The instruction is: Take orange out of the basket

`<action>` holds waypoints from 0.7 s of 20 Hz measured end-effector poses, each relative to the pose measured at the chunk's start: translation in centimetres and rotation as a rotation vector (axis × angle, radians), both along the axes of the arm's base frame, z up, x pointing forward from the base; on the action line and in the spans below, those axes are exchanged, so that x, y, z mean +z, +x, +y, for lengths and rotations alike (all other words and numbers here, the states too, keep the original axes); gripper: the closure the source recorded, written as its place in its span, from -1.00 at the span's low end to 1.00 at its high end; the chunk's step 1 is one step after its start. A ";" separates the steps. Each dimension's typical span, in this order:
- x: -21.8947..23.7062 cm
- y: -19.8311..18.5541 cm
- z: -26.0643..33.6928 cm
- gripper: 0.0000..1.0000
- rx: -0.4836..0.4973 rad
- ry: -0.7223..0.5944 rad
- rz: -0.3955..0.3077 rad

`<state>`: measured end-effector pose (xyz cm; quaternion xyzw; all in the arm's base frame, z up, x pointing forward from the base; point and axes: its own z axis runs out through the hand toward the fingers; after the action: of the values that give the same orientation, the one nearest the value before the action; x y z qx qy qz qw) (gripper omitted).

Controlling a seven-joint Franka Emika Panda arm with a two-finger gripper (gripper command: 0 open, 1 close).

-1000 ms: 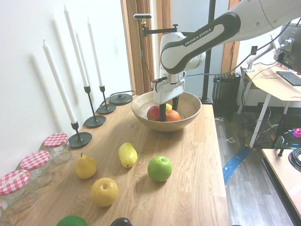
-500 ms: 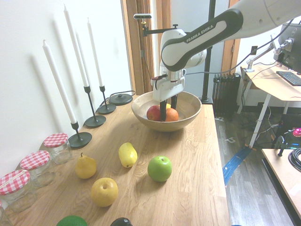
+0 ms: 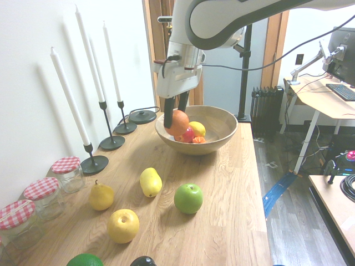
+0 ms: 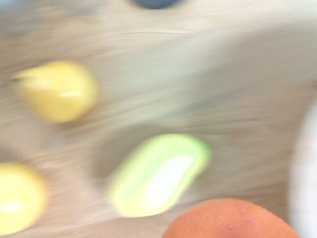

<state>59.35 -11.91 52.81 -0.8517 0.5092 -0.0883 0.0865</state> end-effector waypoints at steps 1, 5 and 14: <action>0.2 0.3 2.0 1.00 0.020 -0.005 0.000; 0.2 1.0 9.0 1.00 0.092 -0.028 0.006; -4.3 -0.1 18.5 1.00 0.200 -0.077 0.063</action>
<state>59.27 6.60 48.49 -0.9034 0.4202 -0.0718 0.0459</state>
